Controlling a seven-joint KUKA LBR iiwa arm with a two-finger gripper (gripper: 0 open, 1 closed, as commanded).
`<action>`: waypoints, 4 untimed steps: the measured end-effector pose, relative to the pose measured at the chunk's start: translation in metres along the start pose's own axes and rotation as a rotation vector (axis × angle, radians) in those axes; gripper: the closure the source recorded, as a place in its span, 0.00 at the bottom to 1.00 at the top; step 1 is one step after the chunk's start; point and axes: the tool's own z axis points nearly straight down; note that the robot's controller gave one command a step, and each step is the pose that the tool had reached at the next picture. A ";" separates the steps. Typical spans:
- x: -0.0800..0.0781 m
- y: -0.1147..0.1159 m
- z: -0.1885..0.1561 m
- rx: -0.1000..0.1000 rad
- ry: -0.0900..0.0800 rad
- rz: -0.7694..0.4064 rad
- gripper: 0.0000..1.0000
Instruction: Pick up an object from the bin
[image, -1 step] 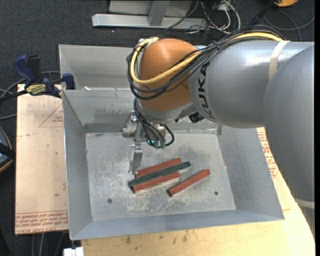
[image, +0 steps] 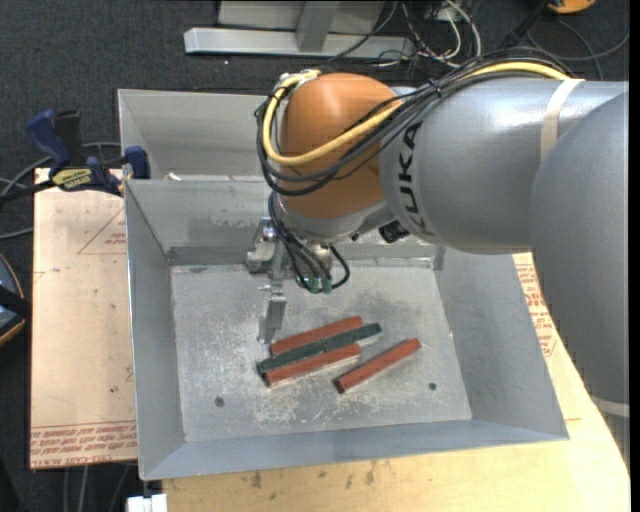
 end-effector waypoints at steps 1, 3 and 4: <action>0.035 -0.055 0.027 -0.001 -0.002 -0.008 0.00; 0.069 -0.010 0.107 0.000 0.002 -0.095 1.00; 0.065 -0.009 0.066 0.002 0.009 -0.101 1.00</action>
Offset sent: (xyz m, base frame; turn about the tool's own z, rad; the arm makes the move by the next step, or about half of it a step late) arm -0.0687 -0.0107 -0.1068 -0.0963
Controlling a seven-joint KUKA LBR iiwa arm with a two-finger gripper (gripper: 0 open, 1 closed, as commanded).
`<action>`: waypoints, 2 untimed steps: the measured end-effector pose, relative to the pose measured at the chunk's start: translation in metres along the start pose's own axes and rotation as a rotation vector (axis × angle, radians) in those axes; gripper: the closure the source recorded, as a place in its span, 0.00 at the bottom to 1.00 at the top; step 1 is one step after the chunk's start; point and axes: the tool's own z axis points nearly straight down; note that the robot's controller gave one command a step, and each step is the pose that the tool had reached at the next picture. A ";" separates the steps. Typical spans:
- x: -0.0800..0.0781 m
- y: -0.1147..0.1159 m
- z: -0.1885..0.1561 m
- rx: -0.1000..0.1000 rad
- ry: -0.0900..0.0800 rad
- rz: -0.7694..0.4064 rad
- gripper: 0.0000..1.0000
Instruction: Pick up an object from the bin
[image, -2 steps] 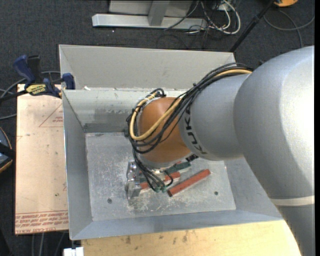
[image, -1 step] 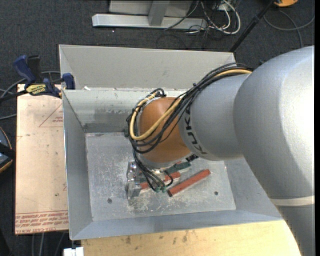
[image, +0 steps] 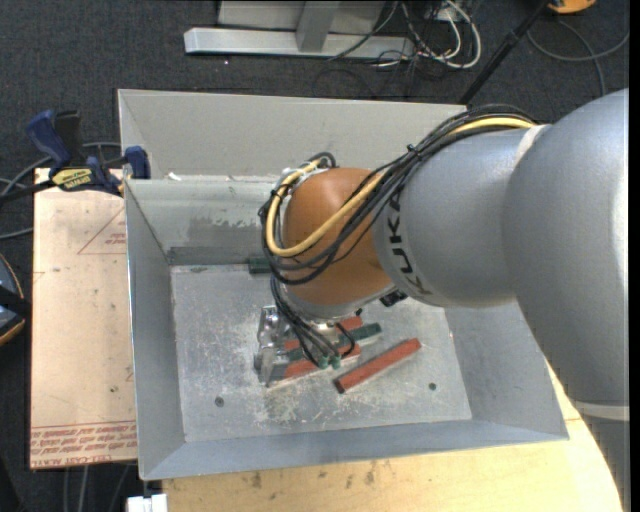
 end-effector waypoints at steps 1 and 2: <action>0.003 -0.005 -0.027 -0.002 -0.009 -0.030 0.00; 0.003 -0.005 -0.027 -0.002 -0.009 -0.030 0.00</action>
Offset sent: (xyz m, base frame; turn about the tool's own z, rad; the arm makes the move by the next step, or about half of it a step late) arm 0.0000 0.0000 0.0000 0.0000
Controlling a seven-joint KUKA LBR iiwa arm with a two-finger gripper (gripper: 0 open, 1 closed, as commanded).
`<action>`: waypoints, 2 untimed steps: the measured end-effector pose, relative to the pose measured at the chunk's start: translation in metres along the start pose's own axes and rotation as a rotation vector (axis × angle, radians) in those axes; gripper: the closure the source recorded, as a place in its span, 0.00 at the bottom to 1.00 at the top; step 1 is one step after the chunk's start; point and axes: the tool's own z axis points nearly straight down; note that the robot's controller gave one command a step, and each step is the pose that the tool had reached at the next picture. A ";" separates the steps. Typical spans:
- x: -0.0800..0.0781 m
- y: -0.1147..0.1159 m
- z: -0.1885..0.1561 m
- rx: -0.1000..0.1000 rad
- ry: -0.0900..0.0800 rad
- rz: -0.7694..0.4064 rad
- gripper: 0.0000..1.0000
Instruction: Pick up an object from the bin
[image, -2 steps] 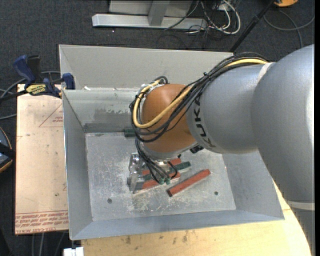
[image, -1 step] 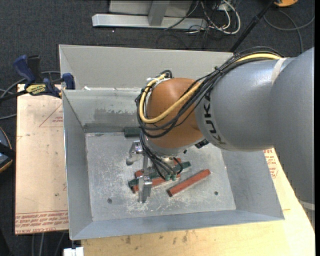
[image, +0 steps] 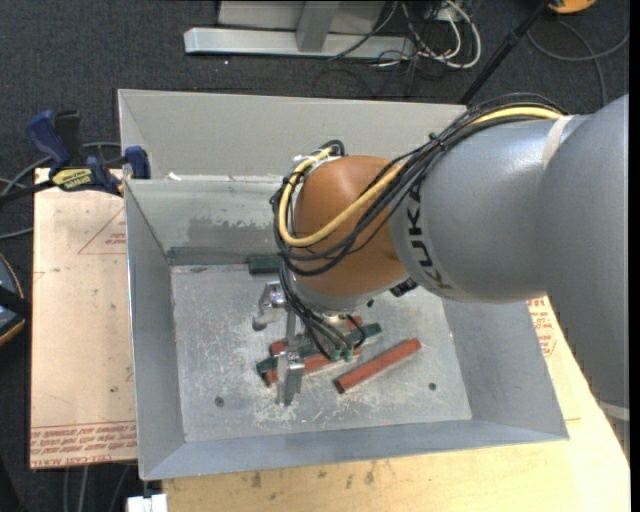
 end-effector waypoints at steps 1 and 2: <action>-0.002 -0.001 0.004 -0.001 -0.003 0.006 0.00; -0.030 0.029 0.002 0.003 0.006 0.011 0.00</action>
Offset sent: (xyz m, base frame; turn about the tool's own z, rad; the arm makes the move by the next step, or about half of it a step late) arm 0.0412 0.0605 0.0222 -0.0366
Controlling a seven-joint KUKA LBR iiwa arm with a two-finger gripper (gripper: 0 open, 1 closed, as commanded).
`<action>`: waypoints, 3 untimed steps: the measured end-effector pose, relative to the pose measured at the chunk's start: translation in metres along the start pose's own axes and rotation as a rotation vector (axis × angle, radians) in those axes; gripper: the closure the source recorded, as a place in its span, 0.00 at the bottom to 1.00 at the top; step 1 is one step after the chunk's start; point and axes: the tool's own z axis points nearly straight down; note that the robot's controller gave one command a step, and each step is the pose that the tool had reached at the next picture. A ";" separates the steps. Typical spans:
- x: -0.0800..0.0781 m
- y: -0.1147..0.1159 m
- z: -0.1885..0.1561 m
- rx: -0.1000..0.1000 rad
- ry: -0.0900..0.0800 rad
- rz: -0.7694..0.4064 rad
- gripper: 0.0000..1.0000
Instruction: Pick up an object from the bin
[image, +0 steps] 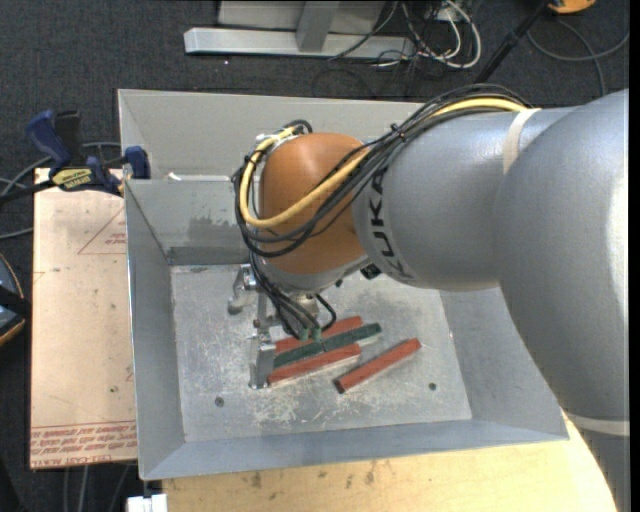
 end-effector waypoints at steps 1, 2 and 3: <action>0.055 -0.079 0.085 -0.002 -0.014 -0.253 1.00; 0.055 -0.079 0.085 -0.002 -0.014 -0.253 1.00; 0.066 -0.119 -0.050 -0.001 -0.007 -0.319 1.00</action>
Offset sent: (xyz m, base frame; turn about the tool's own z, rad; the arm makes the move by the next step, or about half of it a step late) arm 0.0000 0.0000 0.0000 0.0000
